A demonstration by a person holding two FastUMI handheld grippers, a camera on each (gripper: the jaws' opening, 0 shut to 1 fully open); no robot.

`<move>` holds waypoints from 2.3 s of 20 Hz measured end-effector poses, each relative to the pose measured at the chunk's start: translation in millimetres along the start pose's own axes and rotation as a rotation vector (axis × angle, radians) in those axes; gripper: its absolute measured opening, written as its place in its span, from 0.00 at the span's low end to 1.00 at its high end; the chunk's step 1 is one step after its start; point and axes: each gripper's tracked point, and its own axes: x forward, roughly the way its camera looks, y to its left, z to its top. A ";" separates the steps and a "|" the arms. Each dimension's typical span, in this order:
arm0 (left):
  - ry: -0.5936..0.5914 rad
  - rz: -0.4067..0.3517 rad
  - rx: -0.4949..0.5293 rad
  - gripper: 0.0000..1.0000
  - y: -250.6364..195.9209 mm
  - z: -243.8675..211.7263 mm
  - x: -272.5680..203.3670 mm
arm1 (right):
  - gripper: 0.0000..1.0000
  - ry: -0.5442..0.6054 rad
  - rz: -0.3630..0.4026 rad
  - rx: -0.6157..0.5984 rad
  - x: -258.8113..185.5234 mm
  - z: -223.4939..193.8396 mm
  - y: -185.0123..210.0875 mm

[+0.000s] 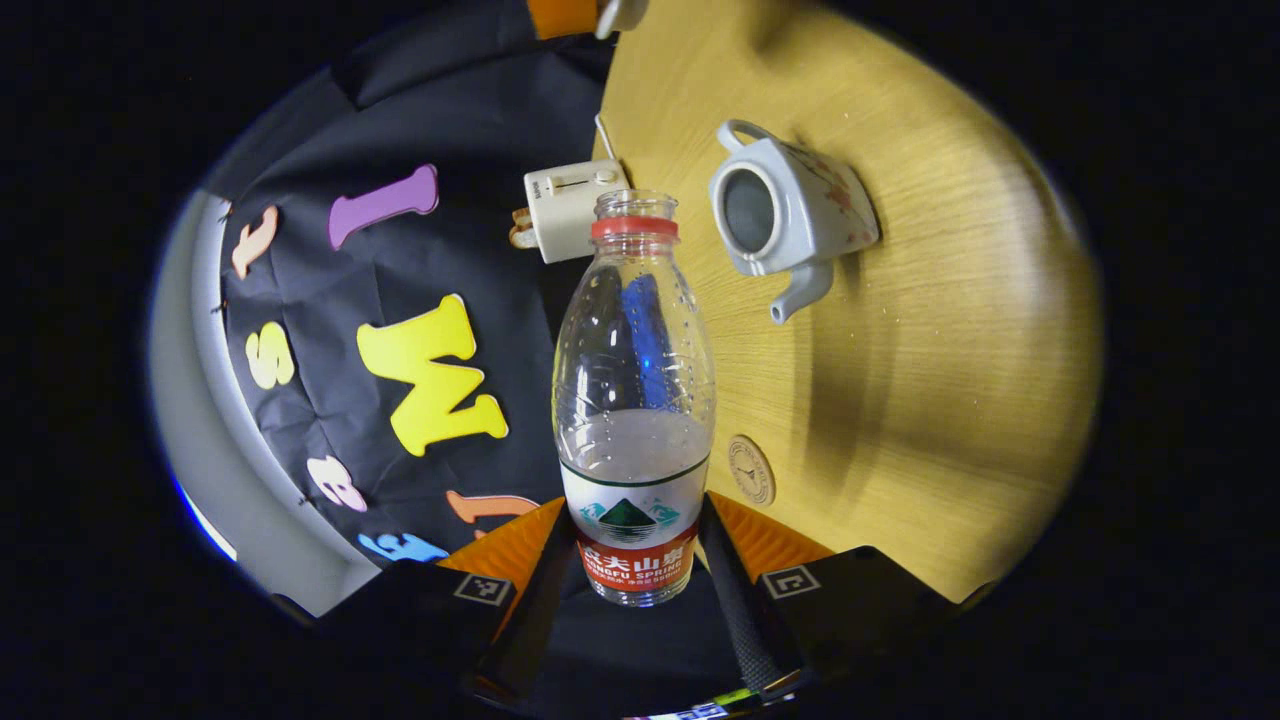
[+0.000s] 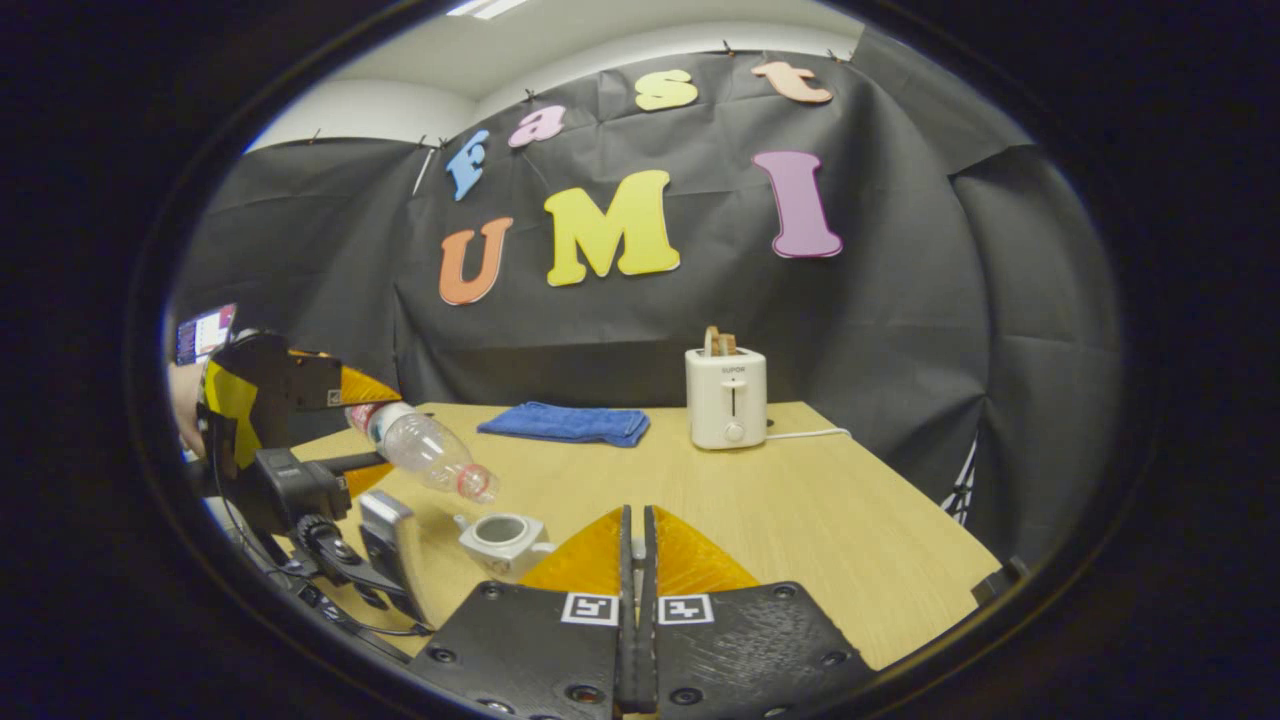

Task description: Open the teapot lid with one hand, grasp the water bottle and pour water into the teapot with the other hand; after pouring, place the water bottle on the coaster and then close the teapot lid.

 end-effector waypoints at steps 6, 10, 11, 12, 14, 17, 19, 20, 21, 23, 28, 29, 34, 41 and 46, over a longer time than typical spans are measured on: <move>-0.016 -0.045 -0.626 0.76 -20.4 -25.5 -1.6 | 0.00 0.016 0.015 -0.001 2.5 8.9 16.2; -0.053 -0.054 -1.060 0.76 -11.0 -33.1 -3.4 | 0.00 0.017 0.031 0.006 5.8 15.0 31.2; -0.058 -0.054 -1.166 0.76 -7.9 -39.8 -3.8 | 0.00 0.020 0.036 0.009 6.5 14.9 35.3; -0.052 -0.050 -1.263 0.76 -4.4 -47.1 -1.6 | 0.00 0.023 0.041 0.009 7.8 15.1 38.7; -0.059 -0.029 -1.401 0.76 2.9 -60.3 6.2 | 0.00 0.026 0.047 0.004 11.0 15.9 45.1; -0.099 -0.005 -1.557 0.76 20.6 -69.1 20.9 | 0.00 0.028 0.054 -0.010 13.4 15.4 52.4; -0.141 0.000 -1.639 0.76 31.8 -69.6 33.4 | 0.00 0.032 0.052 -0.014 15.2 15.1 53.3; -0.160 0.008 -1.666 0.76 38.5 -70.2 40.9 | 0.00 0.033 0.049 -0.016 16.2 15.1 52.0; -0.181 0.018 -1.684 0.76 46.1 -72.2 50.0 | 0.00 0.033 0.045 -0.017 17.4 15.3 51.6; -0.215 0.025 -1.686 0.76 50.8 -73.0 68.7 | 0.00 0.034 0.035 -0.021 18.1 15.0 47.9; -0.207 -0.012 -1.698 0.76 34.3 -73.5 115.3 | 0.00 0.046 0.015 -0.023 24.5 9.9 41.7; -0.191 -0.033 -1.707 0.76 25.3 -71.8 123.4 | 0.00 0.053 0.015 -0.023 27.0 6.9 41.1; -0.139 -0.076 -1.699 0.77 -4.9 -69.5 151.3 | 0.00 0.087 0.001 -0.027 36.0 -4.9 33.6; -0.081 -0.118 -1.676 0.77 -28.8 -70.0 163.1 | 0.00 0.098 -0.001 -0.026 41.1 -10.1 31.5; -0.064 -0.127 -1.665 0.79 -32.2 -69.3 161.7 | 0.02 0.097 0.001 -0.027 39.4 -9.9 33.1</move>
